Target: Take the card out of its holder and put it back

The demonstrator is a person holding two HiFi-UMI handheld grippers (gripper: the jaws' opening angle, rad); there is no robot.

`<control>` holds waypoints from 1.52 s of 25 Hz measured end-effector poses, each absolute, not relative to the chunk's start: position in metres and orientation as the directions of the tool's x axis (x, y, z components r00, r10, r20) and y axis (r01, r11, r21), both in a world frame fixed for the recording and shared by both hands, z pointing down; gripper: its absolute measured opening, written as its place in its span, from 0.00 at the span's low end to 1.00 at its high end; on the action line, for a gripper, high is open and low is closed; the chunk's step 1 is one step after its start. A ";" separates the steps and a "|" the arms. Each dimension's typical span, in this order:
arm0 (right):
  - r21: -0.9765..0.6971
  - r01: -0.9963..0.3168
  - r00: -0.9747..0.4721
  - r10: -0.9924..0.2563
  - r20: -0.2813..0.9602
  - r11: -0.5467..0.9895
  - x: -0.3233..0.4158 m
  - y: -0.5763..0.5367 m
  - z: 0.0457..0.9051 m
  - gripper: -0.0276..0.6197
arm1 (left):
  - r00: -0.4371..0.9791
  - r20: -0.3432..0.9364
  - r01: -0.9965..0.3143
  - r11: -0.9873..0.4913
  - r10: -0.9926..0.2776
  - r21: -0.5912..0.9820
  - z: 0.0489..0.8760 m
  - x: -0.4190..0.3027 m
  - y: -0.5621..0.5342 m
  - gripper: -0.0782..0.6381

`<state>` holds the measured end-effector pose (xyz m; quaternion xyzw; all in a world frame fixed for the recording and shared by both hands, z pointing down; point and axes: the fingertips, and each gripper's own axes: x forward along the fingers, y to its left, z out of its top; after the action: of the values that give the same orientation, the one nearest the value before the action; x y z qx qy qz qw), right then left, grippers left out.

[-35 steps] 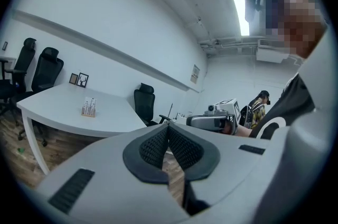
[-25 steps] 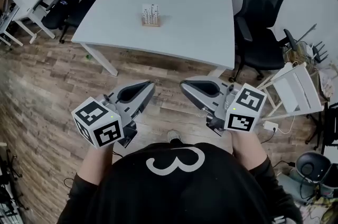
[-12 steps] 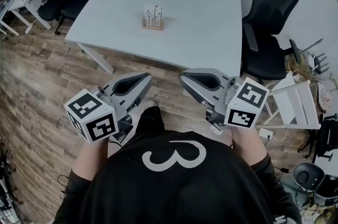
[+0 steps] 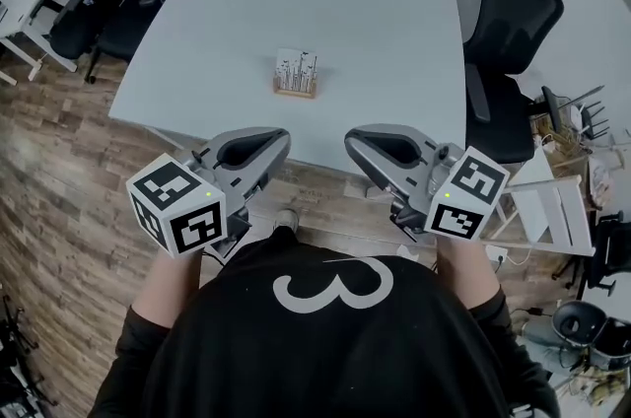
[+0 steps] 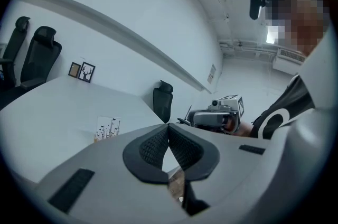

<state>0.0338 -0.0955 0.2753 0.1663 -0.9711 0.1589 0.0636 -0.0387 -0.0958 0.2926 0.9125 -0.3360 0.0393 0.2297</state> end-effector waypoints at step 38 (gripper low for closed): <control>-0.243 -0.470 -0.847 -0.356 0.395 0.848 -0.006 -0.297 0.435 0.25 | 0.798 0.385 -0.603 -0.619 -0.464 0.503 0.390 -0.116 -0.249 0.12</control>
<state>-0.0055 -0.2965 0.4354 0.2184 -0.9462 0.1676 0.1702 -0.1158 -0.2487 0.3898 0.8931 -0.2988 0.1094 0.3179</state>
